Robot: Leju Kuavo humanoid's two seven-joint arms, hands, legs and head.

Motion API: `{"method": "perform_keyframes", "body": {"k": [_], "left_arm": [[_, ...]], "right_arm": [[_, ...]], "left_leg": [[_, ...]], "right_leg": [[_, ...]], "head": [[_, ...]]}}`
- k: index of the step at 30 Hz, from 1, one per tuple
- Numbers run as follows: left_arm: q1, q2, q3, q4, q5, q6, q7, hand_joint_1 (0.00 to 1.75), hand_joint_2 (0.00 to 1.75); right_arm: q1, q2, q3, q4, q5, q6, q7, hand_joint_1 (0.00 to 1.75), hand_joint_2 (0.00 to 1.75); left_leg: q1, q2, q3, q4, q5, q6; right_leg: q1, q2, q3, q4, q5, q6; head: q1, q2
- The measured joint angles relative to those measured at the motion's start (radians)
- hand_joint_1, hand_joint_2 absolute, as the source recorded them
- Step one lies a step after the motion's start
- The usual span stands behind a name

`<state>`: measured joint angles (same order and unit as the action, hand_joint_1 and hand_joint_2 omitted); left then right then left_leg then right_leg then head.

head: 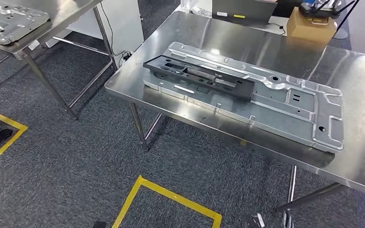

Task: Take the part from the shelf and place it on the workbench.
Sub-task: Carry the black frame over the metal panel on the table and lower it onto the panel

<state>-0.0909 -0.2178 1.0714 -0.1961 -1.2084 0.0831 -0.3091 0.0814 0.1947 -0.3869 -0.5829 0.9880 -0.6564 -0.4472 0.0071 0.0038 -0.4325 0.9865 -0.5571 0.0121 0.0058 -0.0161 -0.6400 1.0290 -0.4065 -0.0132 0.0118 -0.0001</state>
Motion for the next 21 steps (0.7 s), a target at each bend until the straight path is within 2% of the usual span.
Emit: {"method": "perform_keyframes", "body": {"k": [2, 3, 4, 5, 6, 7, 8, 9, 10, 11, 12, 13, 14, 15, 17, 18, 19, 21], "left_arm": [[0.001, 0.0, 0.003, 0.0, -0.001, 0.003, -0.002, 0.0, 0.0], [0.001, -0.001, 0.003, 0.0, -0.002, 0.004, -0.002, 0.0, 0.0], [0.002, -0.001, 0.004, 0.0, -0.002, 0.004, -0.002, 0.0, 0.0], [0.003, -0.001, 0.004, 0.0, -0.002, 0.004, -0.003, 0.0, 0.0], [0.003, -0.001, 0.005, 0.0, -0.003, 0.004, -0.003, 0.0, 0.0], [0.003, -0.001, 0.005, 0.0, -0.004, 0.005, -0.003, 0.0, 0.0], [0.004, -0.001, 0.005, 0.0, -0.006, 0.006, -0.002, 0.0, 0.0], [0.004, -0.001, 0.005, 0.0, -0.009, 0.007, -0.002, 0.0, 0.0], [0.004, -0.001, 0.005, 0.0, -0.012, 0.007, -0.001, 0.0, 0.0], [0.004, -0.001, 0.005, 0.0, -0.015, 0.007, 0.0, 0.0, 0.0], [0.004, -0.001, 0.005, 0.0, -0.017, 0.008, 0.0, 0.0, 0.0], [0.002, -0.002, 0.005, 0.0, -0.019, 0.008, 0.001, 0.0, 0.0], [0.0, -0.002, 0.005, 0.0, -0.021, 0.009, 0.001, 0.0, 0.0], [-0.001, -0.002, 0.005, 0.0, -0.021, 0.01, 0.001, 0.0, 0.0], [-0.002, -0.002, 0.005, 0.0, -0.023, 0.013, 0.003, 0.0, 0.0], [-0.001, -0.002, 0.005, 0.0, -0.024, 0.014, 0.004, 0.0, 0.0], [0.0, -0.001, 0.005, 0.0, -0.025, 0.015, 0.004, 0.0, 0.0], [0.001, -0.001, 0.005, 0.0, -0.027, 0.016, 0.005, 0.0, 0.0]], "right_arm": [[-0.018, 0.0, -0.066, 0.082, 0.0, 0.011, 0.013, 0.0, 0.0], [-0.023, 0.0, -0.092, 0.115, 0.0, 0.014, 0.018, 0.0, 0.0], [-0.027, 0.0, -0.115, 0.142, 0.0, 0.016, 0.021, 0.0, 0.0], [-0.03, 0.0, -0.133, 0.164, 0.001, 0.018, 0.024, 0.0, 0.0], [-0.035, 0.0, -0.147, 0.184, 0.002, 0.026, 0.032, 0.0, 0.0], [-0.041, 0.0, -0.159, 0.203, 0.003, 0.042, 0.043, 0.0, 0.0], [-0.047, 0.0, -0.169, 0.222, 0.003, 0.067, 0.061, 0.0, 0.0], [-0.053, -0.001, -0.18, 0.241, 0.003, 0.101, 0.09, 0.0, 0.0], [-0.058, -0.003, -0.191, 0.259, 0.003, 0.137, 0.129, 0.0, 0.0], [-0.063, -0.004, -0.201, 0.275, 0.005, 0.174, 0.18, 0.0, 0.0], [-0.067, -0.006, -0.209, 0.288, 0.008, 0.21, 0.237, 0.0, 0.0], [-0.069, -0.007, -0.216, 0.3, 0.01, 0.244, 0.288, 0.0, 0.0], [-0.072, -0.008, -0.223, 0.311, 0.009, 0.279, 0.334, 0.0, 0.0], [-0.075, -0.008, -0.232, 0.322, 0.003, 0.315, 0.372, 0.0, 0.0], [-0.085, -0.007, -0.257, 0.339, -0.017, 0.386, 0.447, 0.0, 0.0], [-0.09, -0.006, -0.27, 0.344, -0.026, 0.416, 0.482, 0.0, 0.0], [-0.092, -0.004, -0.282, 0.349, -0.031, 0.437, 0.509, 0.0, 0.0], [-0.094, -0.002, -0.302, 0.358, -0.035, 0.463, 0.543, 0.0, 0.0]], "left_leg": [[-0.001, 0.003, -0.009, -0.012, 0.009, 0.014], [0.0, 0.006, -0.016, -0.014, 0.02, 0.023], [0.002, 0.008, -0.027, -0.016, 0.033, 0.031], [0.003, 0.011, -0.041, -0.018, 0.044, 0.037], [0.003, 0.011, -0.056, -0.018, 0.054, 0.04], [0.003, 0.012, -0.072, -0.017, 0.064, 0.041], [0.003, 0.013, -0.087, -0.017, 0.074, 0.04], [0.003, 0.014, -0.101, -0.015, 0.085, 0.038], [0.003, 0.012, -0.114, -0.013, 0.094, 0.035], [0.004, 0.009, -0.124, -0.009, 0.102, 0.031], [0.004, 0.005, -0.134, -0.005, 0.109, 0.025], [0.003, -0.001, -0.142, 0.0, 0.115, 0.019], [0.002, -0.005, -0.148, 0.004, 0.12, 0.013], [0.001, -0.008, -0.154, 0.007, 0.126, 0.007], [0.001, -0.014, -0.165, 0.011, 0.137, -0.007], [0.002, -0.014, -0.173, 0.02, 0.13, -0.012], [0.003, -0.014, -0.186, 0.044, 0.109, -0.017], [0.005, -0.011, -0.227, 0.148, 0.034, -0.024]], "right_leg": [[-0.004, 0.0, -0.004, 0.001, 0.012, 0.013], [-0.006, 0.003, -0.01, 0.01, -0.004, 0.019], [-0.009, 0.007, -0.019, 0.036, -0.04, 0.026], [-0.012, 0.01, -0.032, 0.08, -0.091, 0.031], [-0.013, 0.011, -0.047, 0.137, -0.144, 0.037], [-0.015, 0.012, -0.059, 0.2, -0.179, 0.042], [-0.017, 0.012, -0.065, 0.25, -0.186, 0.046], [-0.019, 0.012, -0.058, 0.277, -0.167, 0.048], [-0.021, 0.012, -0.036, 0.271, -0.134, 0.049], [-0.023, 0.017, 0.005, 0.229, -0.102, 0.048], [-0.024, 0.028, 0.06, 0.16, -0.088, 0.045], [-0.024, 0.041, 0.113, 0.085, -0.092, 0.039], [-0.023, 0.05, 0.153, 0.023, -0.107, 0.034], [-0.022, 0.055, 0.176, -0.018, -0.125, 0.027], [-0.022, 0.043, 0.181, -0.047, -0.137, 0.014], [-0.024, 0.036, 0.179, -0.054, -0.135, 0.006], [-0.025, 0.028, 0.175, -0.057, -0.129, -0.002], [-0.023, 0.011, 0.165, -0.058, -0.12, -0.014]], "head": [[0.0, 0.0], [0.0, 0.0], [0.001, 0.0], [0.001, 0.0], [0.002, 0.0], [0.002, 0.0], [0.002, 0.0], [0.002, 0.0], [0.002, 0.0], [0.002, 0.0], [0.002, 0.0], [0.001, 0.0], [0.001, 0.0], [0.001, 0.0], [0.001, 0.0], [0.0, 0.0], [0.0, 0.0], [-0.001, 0.0]]}}
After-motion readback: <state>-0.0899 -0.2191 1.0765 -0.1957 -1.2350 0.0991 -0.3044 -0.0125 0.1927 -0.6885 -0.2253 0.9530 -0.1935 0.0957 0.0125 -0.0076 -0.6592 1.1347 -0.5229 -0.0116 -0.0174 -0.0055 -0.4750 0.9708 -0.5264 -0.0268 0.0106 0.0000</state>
